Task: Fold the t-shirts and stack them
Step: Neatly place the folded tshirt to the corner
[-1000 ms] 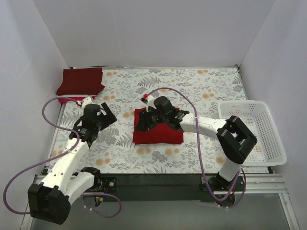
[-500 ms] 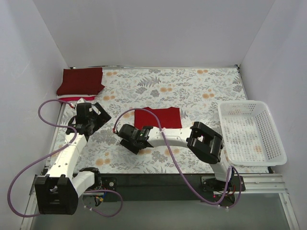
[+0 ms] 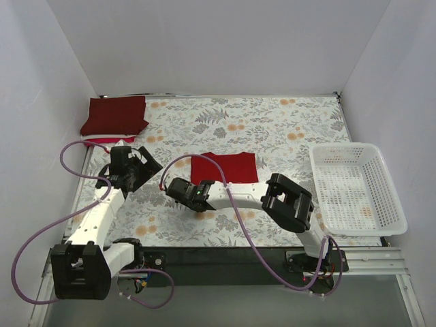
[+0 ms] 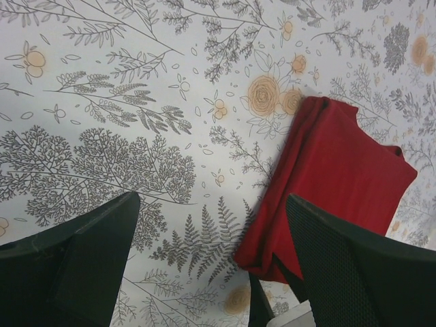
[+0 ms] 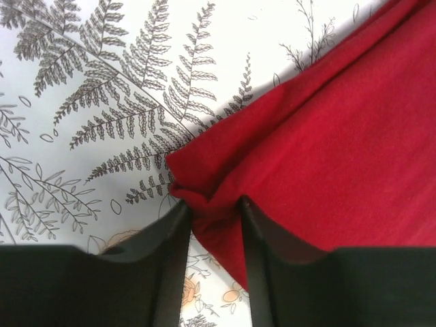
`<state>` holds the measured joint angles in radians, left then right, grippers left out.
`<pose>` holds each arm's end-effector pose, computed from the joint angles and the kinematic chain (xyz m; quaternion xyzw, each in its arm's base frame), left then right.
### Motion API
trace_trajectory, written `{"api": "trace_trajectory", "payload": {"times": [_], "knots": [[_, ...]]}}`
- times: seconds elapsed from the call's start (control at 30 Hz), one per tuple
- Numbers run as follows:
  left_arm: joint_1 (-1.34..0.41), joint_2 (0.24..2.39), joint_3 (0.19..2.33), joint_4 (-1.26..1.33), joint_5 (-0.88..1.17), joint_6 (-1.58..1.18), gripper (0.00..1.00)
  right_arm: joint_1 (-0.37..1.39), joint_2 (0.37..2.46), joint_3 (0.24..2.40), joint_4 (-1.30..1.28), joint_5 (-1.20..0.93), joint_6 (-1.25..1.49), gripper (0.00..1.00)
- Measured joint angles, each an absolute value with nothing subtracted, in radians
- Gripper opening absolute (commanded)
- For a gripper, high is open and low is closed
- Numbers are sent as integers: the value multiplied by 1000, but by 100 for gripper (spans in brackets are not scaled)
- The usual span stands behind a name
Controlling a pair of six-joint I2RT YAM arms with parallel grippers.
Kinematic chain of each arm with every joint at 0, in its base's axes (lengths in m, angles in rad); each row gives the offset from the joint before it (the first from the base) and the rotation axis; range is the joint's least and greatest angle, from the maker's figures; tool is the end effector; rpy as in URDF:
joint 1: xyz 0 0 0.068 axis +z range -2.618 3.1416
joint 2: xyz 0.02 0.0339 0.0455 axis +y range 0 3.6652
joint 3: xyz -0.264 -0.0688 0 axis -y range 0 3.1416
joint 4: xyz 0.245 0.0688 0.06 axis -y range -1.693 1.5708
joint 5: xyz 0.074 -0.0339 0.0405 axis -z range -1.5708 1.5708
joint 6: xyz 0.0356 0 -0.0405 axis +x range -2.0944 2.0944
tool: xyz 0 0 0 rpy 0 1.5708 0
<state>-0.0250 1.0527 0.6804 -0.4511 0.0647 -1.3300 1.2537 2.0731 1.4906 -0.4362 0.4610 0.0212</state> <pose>0.2136 -0.0076 0.2293 -0.5556 0.7465 -0.2522 0.2654 0.1523 0.4134 0.1701 -0.4906 0.8004 -0.0187 0.3441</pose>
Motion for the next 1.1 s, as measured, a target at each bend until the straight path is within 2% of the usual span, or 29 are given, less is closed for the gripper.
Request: {"api": "trace_trajectory", "payload": {"times": [0.03, 0.07, 0.1, 0.13, 0.3, 0.57, 0.87, 1.1], "knots": [[-25, 1064, 680, -447, 75, -1328, 87, 1254, 2074, 1489, -432, 458, 14, 26], [-25, 1077, 680, -442, 87, -1328, 87, 1254, 2075, 1487, -429, 456, 4, 11], [-24, 1093, 680, -438, 101, -1327, 87, 1254, 2074, 1481, -419, 457, -9, 4], [-24, 1109, 680, -435, 116, -1327, 87, 1254, 2071, 1474, -408, 457, -15, 1], [-24, 1203, 677, -422, 215, -1339, 88, 1251, 2010, 1398, -354, 433, -23, 1], [-64, 1297, 633, -343, 392, -1471, 88, 1212, 1786, 1232, -250, 337, 26, 1], [-202, 1346, 612, -163, 441, -1681, 87, 1178, 1742, 1148, -153, 265, 75, 1], [-313, 1468, 572, -54, 426, -1792, 76, 1177, 1742, 1142, -129, 240, 84, 1]]}}
